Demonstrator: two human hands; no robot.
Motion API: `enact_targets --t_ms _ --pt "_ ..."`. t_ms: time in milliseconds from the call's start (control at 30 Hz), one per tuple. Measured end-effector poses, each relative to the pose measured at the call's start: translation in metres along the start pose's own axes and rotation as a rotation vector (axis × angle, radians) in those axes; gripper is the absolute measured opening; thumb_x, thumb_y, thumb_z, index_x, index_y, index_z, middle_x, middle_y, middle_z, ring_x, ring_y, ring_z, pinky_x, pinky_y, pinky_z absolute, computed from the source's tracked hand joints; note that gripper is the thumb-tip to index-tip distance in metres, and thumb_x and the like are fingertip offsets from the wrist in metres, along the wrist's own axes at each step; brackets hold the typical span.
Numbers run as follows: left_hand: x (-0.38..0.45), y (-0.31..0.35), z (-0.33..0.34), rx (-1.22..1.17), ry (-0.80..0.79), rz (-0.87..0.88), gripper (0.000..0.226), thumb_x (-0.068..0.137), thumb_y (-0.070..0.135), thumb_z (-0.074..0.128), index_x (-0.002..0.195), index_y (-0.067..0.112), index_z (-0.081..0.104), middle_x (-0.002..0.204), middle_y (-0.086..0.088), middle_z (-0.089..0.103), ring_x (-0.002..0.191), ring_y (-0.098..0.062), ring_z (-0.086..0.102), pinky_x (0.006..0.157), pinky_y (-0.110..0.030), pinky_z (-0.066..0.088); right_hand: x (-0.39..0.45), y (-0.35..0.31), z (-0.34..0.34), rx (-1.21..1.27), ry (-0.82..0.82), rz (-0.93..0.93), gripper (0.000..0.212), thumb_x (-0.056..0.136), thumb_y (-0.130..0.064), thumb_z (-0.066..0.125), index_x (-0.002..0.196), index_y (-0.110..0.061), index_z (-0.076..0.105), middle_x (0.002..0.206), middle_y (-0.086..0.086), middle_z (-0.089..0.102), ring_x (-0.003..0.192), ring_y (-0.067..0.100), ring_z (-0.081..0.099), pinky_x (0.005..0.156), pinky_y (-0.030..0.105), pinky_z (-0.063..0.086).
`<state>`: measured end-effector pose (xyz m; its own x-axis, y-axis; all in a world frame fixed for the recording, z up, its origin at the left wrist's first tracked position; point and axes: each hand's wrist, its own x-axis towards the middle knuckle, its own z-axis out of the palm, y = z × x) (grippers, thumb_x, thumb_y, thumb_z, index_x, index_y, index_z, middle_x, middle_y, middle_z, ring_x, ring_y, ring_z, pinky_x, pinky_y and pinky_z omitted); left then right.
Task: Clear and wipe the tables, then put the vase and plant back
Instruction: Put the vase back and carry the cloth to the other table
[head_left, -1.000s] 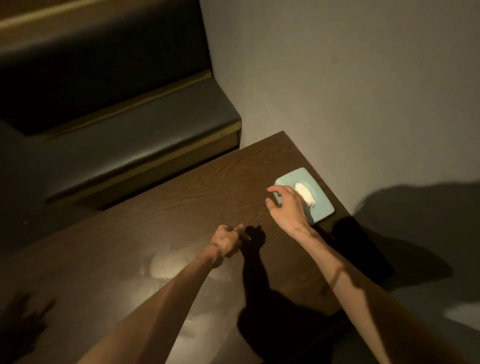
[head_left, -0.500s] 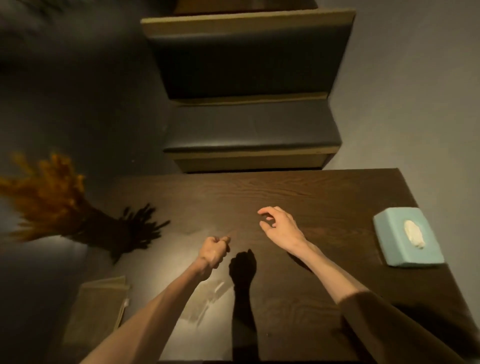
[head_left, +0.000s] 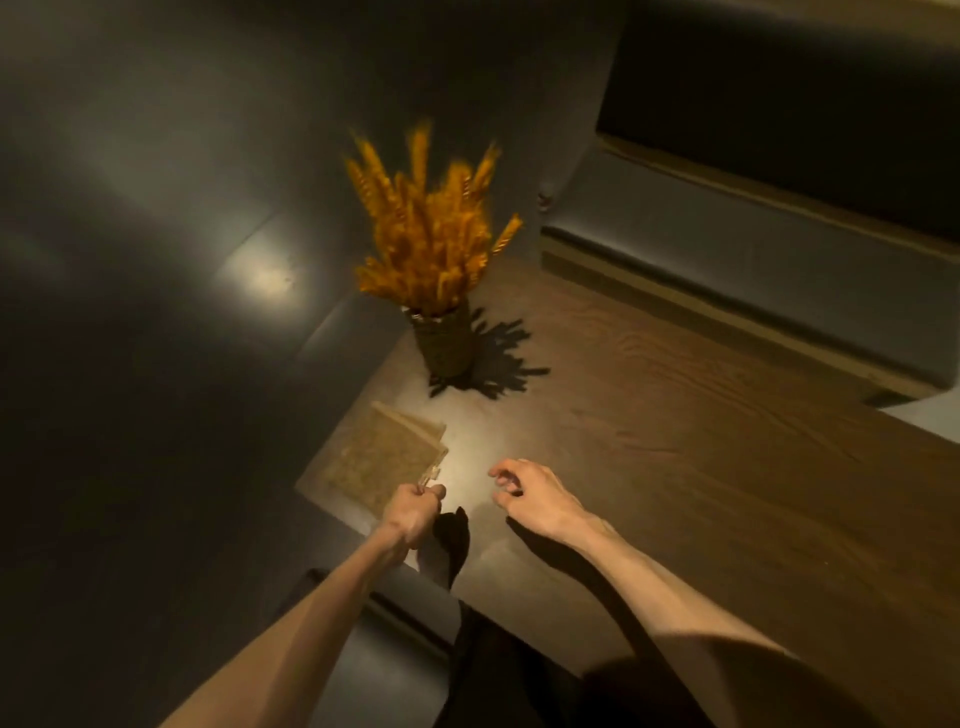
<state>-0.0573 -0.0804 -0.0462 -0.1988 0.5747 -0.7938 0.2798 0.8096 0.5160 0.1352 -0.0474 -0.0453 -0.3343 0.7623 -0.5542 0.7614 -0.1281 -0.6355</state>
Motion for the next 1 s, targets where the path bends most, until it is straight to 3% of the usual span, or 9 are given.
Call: enact_targets --t_ms 67,233,367,500,633,867,1000 --pt "0.009 -0.018 -0.016 -0.039 0.014 -0.050 0.027 0.100 0.032 0.053 0.085 0.010 0.057 0.067 -0.003 0.051 0.051 -0.012 0.040 0.047 -0.024 0.031 0.016 -0.018 0.020 -0.033 -0.040 0.006 0.035 0.097 -0.028 0.062 0.131 -0.024 0.061 0.128 -0.003 0.061 0.114 0.015 0.061 0.098 0.033 0.051" --pt "0.033 -0.049 -0.052 -0.105 0.053 -0.104 0.028 0.098 0.028 0.054 0.074 0.014 0.058 0.060 0.000 0.050 0.046 -0.010 0.039 0.043 -0.021 0.028 0.071 -0.056 0.059 -0.059 -0.029 0.019 0.041 0.094 -0.030 0.064 0.133 -0.020 0.059 0.132 0.005 0.057 0.122 0.022 0.056 0.104 0.040 0.049" --pt "0.057 -0.062 -0.068 -0.140 0.079 -0.129 0.027 0.098 0.029 0.054 0.077 0.014 0.059 0.063 -0.001 0.053 0.046 -0.011 0.042 0.037 -0.017 0.030 0.121 -0.075 0.074 -0.054 0.045 0.065 0.068 0.092 -0.034 0.068 0.151 -0.016 0.038 0.150 0.007 0.041 0.138 0.026 0.041 0.116 0.039 0.037" --pt "0.070 -0.069 -0.071 -0.159 0.069 -0.149 0.029 0.098 0.030 0.055 0.073 0.016 0.061 0.064 -0.003 0.057 0.053 -0.013 0.049 0.049 -0.022 0.037 0.149 -0.078 0.084 -0.075 0.036 0.101 0.084 0.092 -0.032 0.070 0.158 -0.014 0.022 0.163 0.008 0.025 0.149 0.028 0.025 0.121 0.039 0.024" --pt "0.076 -0.070 -0.070 -0.132 0.031 -0.190 0.034 0.098 0.033 0.054 0.067 0.018 0.055 0.053 0.002 0.049 0.041 -0.010 0.040 0.040 -0.018 0.029 0.157 -0.071 0.090 -0.141 0.072 0.094 0.082 0.090 -0.032 0.071 0.156 -0.013 0.026 0.158 0.010 0.033 0.145 0.029 0.030 0.119 0.038 0.028" --pt "0.085 -0.061 -0.069 -0.107 0.026 -0.204 0.028 0.099 0.034 0.054 0.086 0.011 0.062 0.064 -0.001 0.057 0.046 -0.010 0.050 0.037 -0.017 0.034 0.155 -0.081 0.103 -0.249 0.093 0.162 0.081 0.085 -0.045 0.075 0.149 -0.014 0.036 0.148 0.012 0.048 0.137 0.032 0.045 0.110 0.045 0.037" --pt "0.093 -0.060 -0.072 -0.145 0.004 -0.173 0.032 0.102 0.033 0.048 0.092 0.010 0.067 0.070 -0.004 0.060 0.055 -0.012 0.054 0.046 -0.021 0.040 0.150 -0.085 0.101 -0.066 -0.050 0.123 0.038 0.091 -0.029 0.071 0.125 -0.016 0.059 0.114 0.007 0.068 0.102 0.025 0.067 0.088 0.038 0.057"
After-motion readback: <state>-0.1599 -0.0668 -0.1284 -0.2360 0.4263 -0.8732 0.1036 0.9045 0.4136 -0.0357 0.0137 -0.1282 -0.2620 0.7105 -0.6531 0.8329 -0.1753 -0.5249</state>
